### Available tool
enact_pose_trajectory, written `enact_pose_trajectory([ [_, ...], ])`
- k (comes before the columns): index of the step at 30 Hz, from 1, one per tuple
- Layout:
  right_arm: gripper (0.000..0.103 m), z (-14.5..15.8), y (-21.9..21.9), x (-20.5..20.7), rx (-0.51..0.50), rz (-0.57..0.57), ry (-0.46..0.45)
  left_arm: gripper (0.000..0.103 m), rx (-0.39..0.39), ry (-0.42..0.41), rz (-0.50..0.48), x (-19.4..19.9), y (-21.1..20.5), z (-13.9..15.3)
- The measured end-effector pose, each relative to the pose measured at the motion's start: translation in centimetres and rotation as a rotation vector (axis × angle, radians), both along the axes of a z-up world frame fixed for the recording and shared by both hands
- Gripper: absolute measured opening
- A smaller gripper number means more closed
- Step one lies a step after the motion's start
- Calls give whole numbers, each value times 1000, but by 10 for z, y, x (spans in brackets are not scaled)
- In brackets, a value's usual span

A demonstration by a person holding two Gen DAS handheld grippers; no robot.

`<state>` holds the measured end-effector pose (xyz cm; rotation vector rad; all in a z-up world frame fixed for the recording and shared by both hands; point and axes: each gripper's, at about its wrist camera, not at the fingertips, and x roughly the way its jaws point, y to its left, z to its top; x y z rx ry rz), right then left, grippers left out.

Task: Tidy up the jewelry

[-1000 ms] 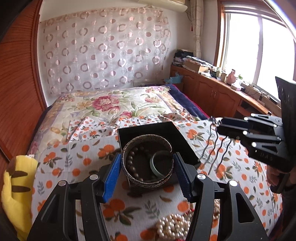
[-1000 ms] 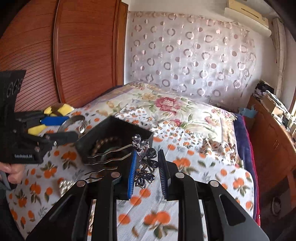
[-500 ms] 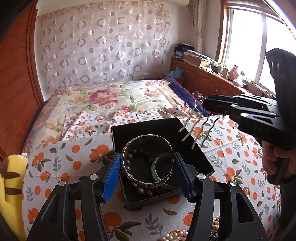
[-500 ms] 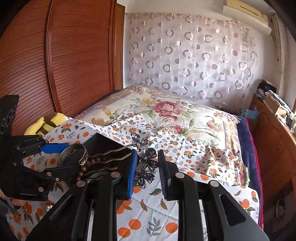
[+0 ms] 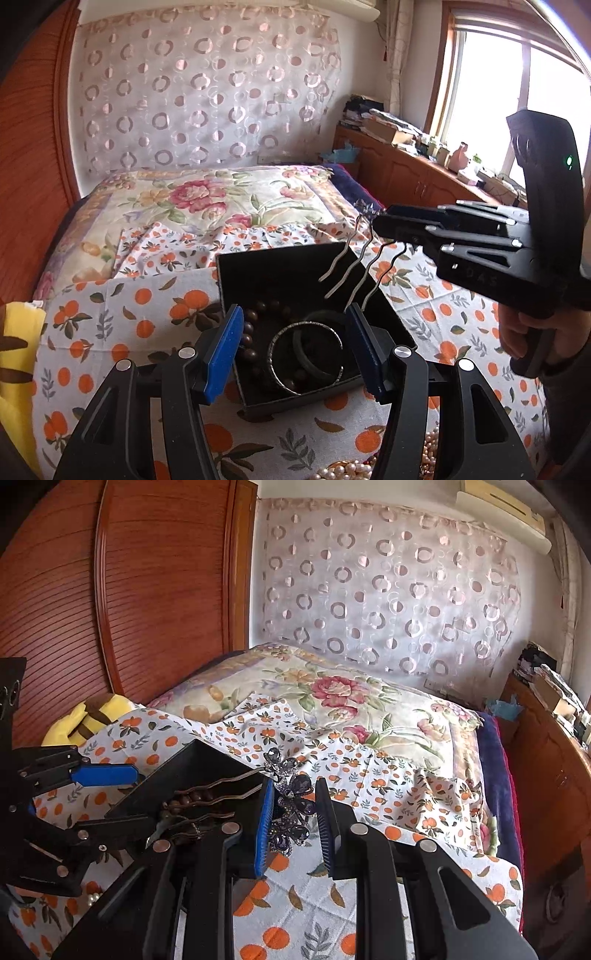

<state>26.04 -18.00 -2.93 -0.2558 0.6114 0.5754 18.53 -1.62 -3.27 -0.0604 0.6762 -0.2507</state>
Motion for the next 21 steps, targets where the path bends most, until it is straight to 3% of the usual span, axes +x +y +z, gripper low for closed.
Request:
enact_pose_trajectory([
  [11, 25, -23, 38, -16, -108, 74, -8, 55, 13, -39, 121, -4, 28, 15],
  [21, 27, -32, 41, -27, -120, 89, 26, 55, 9, -39, 122, -4, 36, 14],
])
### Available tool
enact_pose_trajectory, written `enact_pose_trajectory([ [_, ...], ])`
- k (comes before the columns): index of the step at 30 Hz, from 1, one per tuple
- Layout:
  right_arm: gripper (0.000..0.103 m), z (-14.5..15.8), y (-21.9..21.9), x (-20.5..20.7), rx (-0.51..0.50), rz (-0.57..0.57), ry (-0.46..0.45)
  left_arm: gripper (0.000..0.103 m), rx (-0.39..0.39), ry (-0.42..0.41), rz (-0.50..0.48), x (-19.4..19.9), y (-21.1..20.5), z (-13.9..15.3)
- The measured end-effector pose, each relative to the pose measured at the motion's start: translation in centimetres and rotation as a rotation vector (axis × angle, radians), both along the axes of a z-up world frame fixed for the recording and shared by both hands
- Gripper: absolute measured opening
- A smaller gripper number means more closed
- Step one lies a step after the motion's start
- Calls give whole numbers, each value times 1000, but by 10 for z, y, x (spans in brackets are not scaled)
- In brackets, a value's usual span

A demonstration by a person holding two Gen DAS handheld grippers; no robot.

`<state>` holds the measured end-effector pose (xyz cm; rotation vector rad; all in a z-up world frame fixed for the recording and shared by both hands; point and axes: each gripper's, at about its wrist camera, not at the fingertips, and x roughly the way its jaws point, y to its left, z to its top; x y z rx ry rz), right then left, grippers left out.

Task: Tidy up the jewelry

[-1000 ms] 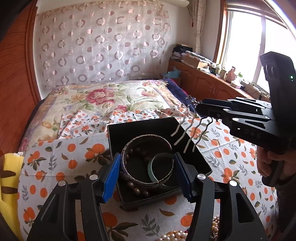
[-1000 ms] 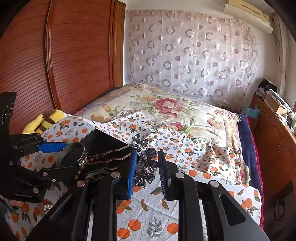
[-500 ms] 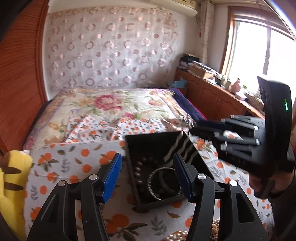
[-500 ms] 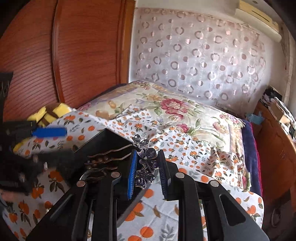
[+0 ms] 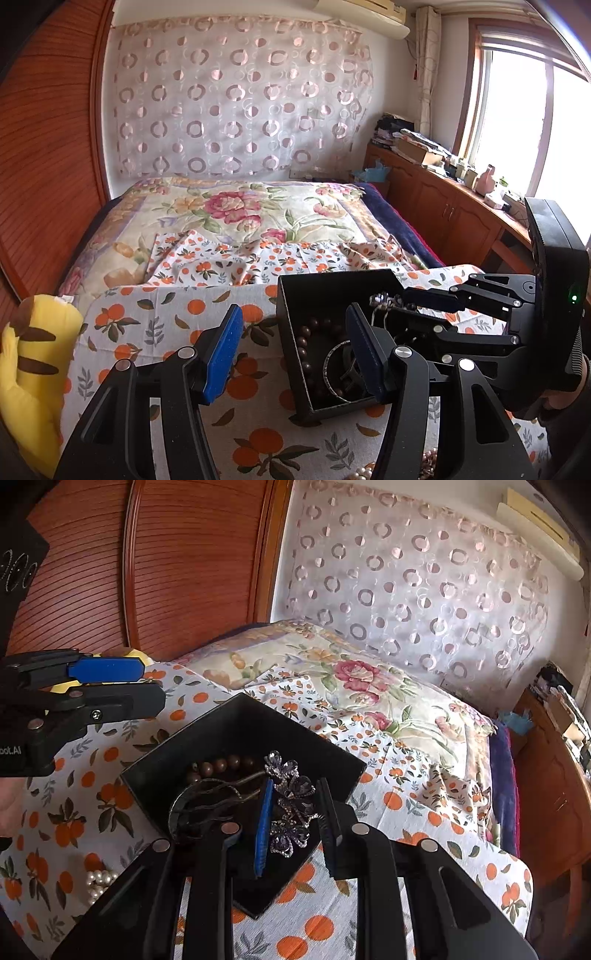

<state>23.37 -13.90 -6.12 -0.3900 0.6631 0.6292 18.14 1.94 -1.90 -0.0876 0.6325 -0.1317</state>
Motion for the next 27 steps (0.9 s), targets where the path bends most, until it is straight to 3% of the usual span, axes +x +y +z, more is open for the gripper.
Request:
enact_pose_trajectory([
  [10, 30, 18, -22, -22, 80, -11, 7, 55, 29, 15, -34, -9, -7, 2],
  [16, 30, 19, -49, -49, 133, -35, 34, 55, 19, 77, -75, -34, -9, -15],
  [24, 30, -6, -79, -80, 135, -76, 122, 55, 12, 177, -133, -60, -14, -49],
  [27, 30, -24, -81, -90, 111, -82, 163, 50, 6, 202, -152, -64, -17, -57],
])
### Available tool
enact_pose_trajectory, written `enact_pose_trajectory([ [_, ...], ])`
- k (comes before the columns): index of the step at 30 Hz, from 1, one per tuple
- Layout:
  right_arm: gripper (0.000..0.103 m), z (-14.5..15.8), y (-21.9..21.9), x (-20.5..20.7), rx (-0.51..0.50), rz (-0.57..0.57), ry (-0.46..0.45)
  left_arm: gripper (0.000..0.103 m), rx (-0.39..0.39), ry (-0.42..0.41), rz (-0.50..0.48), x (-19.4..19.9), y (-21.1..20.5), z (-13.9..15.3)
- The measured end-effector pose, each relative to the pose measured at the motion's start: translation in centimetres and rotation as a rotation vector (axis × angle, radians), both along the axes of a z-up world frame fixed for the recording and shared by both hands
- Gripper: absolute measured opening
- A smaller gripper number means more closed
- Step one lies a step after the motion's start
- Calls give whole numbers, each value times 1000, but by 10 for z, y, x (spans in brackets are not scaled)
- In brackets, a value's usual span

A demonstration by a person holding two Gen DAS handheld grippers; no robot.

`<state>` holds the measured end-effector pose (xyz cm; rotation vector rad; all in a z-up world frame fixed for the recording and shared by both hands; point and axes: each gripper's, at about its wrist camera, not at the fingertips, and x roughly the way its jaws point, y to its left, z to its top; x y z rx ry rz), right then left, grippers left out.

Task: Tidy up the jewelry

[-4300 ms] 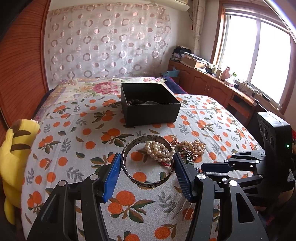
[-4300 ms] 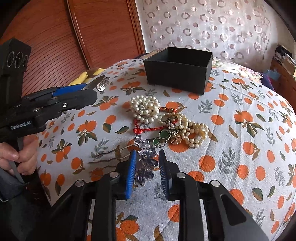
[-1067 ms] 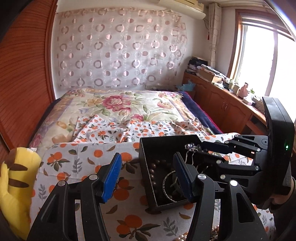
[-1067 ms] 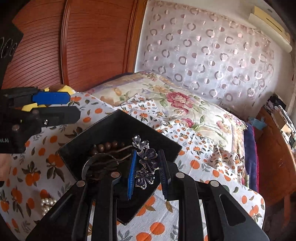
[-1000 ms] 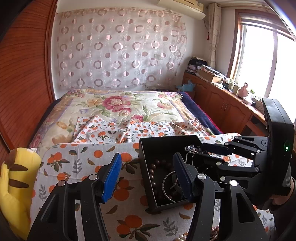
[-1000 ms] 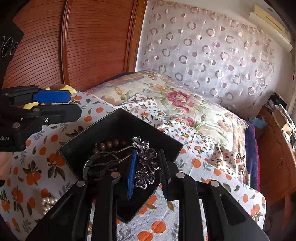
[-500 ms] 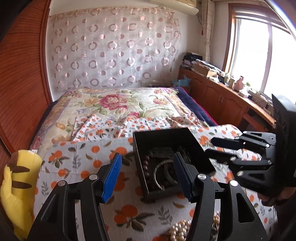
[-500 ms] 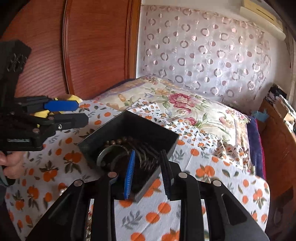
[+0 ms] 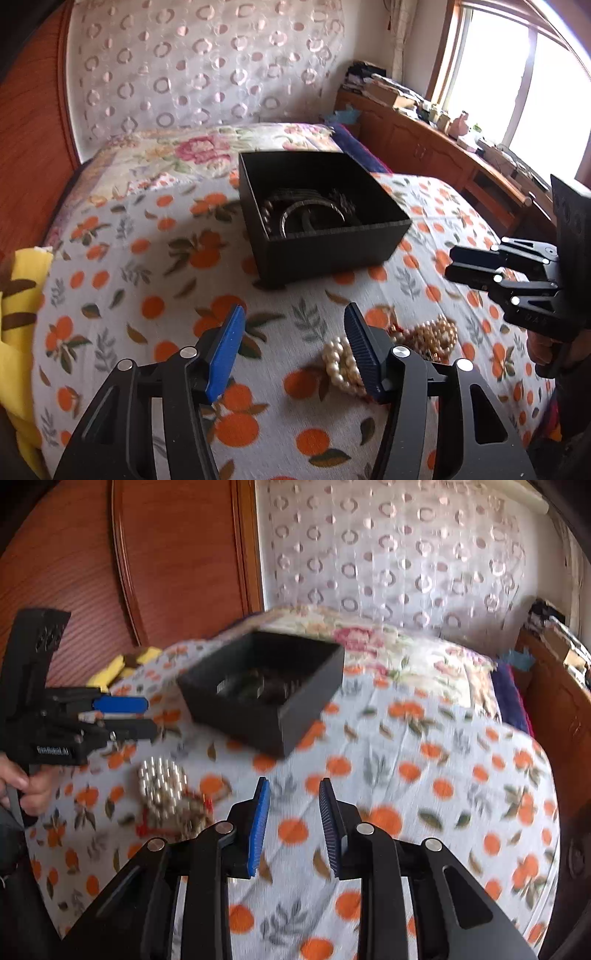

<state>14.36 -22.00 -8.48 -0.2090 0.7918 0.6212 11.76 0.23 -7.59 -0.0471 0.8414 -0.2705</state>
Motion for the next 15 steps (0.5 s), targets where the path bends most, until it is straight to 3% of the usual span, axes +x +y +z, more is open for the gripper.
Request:
enact_pose_trajectory([
  [7, 30, -15, -3, -11, 5, 0, 47, 34, -16, 47, -33, -6, -5, -10],
  [15, 30, -15, 5, -19, 3, 47, 71, 30, -18, 73, -49, -13, -7, -18],
])
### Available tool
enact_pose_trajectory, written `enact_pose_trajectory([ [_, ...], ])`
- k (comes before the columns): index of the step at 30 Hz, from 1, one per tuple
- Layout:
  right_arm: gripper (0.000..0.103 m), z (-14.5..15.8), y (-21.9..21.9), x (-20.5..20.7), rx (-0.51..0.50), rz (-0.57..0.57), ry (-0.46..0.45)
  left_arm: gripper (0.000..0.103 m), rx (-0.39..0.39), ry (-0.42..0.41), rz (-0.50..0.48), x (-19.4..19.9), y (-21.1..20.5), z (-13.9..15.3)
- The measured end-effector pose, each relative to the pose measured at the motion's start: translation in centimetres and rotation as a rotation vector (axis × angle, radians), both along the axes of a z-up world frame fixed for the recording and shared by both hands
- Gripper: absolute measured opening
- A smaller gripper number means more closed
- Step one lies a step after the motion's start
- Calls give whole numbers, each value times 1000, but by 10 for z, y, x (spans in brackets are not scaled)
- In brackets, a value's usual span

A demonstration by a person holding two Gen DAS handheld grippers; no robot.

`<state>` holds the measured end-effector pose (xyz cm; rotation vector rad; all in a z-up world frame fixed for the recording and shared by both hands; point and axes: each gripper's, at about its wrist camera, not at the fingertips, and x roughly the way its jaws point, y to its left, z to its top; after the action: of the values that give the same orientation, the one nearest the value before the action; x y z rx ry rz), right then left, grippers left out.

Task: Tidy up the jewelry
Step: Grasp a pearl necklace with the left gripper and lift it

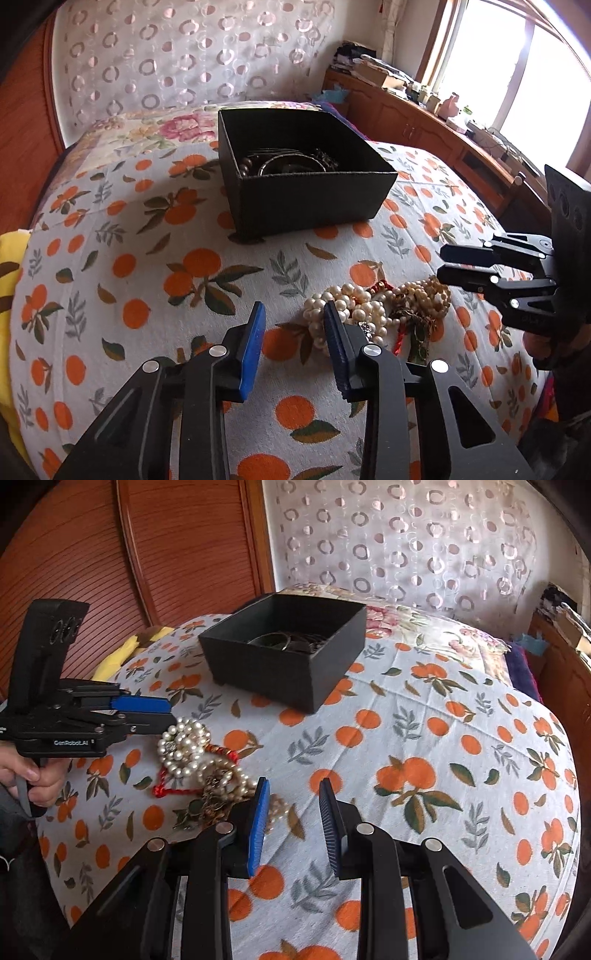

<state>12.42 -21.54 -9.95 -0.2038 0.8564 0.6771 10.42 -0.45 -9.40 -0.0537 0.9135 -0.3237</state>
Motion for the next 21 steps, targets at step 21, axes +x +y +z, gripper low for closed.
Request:
enact_pose_trajectory([
  [21, 30, -10, 8, -15, -40, 0, 3, 7, -41, -126, 36, -25, 2, 38],
])
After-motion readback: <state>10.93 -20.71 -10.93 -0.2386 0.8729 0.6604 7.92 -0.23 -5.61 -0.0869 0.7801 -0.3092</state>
